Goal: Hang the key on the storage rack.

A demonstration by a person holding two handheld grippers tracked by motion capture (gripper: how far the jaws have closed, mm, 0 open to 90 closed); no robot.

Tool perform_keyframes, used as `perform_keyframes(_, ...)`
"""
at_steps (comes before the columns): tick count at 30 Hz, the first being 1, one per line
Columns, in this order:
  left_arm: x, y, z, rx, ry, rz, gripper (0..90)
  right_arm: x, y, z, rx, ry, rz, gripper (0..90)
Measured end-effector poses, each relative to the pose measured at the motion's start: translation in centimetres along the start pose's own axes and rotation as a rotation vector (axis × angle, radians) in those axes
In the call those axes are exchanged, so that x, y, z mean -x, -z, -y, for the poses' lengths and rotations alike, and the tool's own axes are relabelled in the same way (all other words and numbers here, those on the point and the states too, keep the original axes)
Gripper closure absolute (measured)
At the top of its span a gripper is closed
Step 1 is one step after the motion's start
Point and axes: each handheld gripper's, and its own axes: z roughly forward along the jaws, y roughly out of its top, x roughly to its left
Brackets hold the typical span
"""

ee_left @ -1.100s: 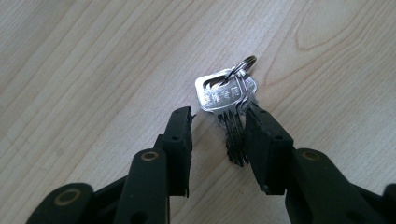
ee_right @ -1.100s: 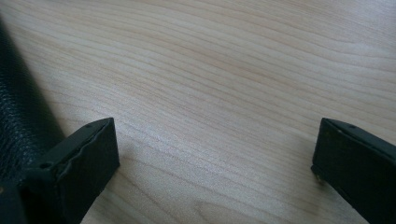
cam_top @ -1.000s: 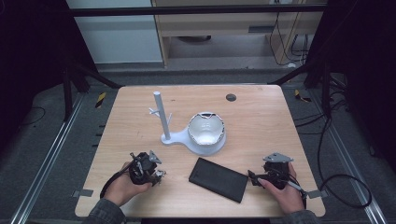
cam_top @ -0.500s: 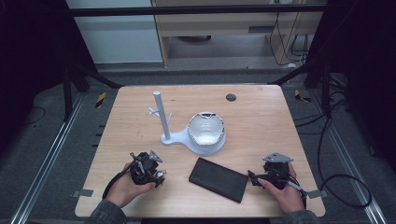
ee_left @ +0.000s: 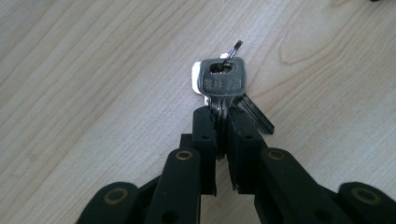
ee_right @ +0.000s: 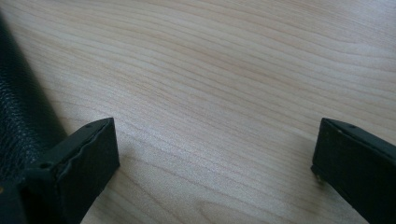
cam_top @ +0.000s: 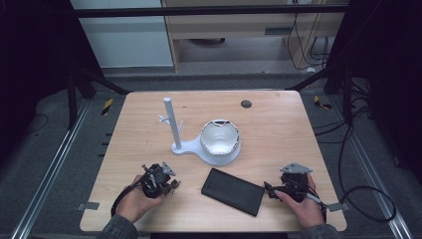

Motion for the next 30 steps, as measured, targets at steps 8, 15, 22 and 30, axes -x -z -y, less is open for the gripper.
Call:
perform_keyframes(8, -0.4, 0.5, -0.4, 0.007, 0.005, 0.019, 83.2, -0.1, 0.0, 0.0, -0.002, 0.000, -0.001, 0.6)
perform_keyframes(15, -0.6, 1.1, -0.6, -0.020, -0.020, 0.010, 83.4, -0.1, 0.0, 0.0, -0.001, 0.001, -0.002, 0.6)
perform_keyframes(22, -0.7, 2.2, -1.0, -0.001, -0.019, 0.042, 83.4, -0.1, 0.0, 0.0, -0.002, -0.001, -0.001, 0.6)
perform_keyframes(30, -1.2, 3.9, -2.1, -0.006, -0.037, 0.049, 83.5, -0.1, 0.0, 0.0, -0.002, 0.002, -0.002, 0.6)
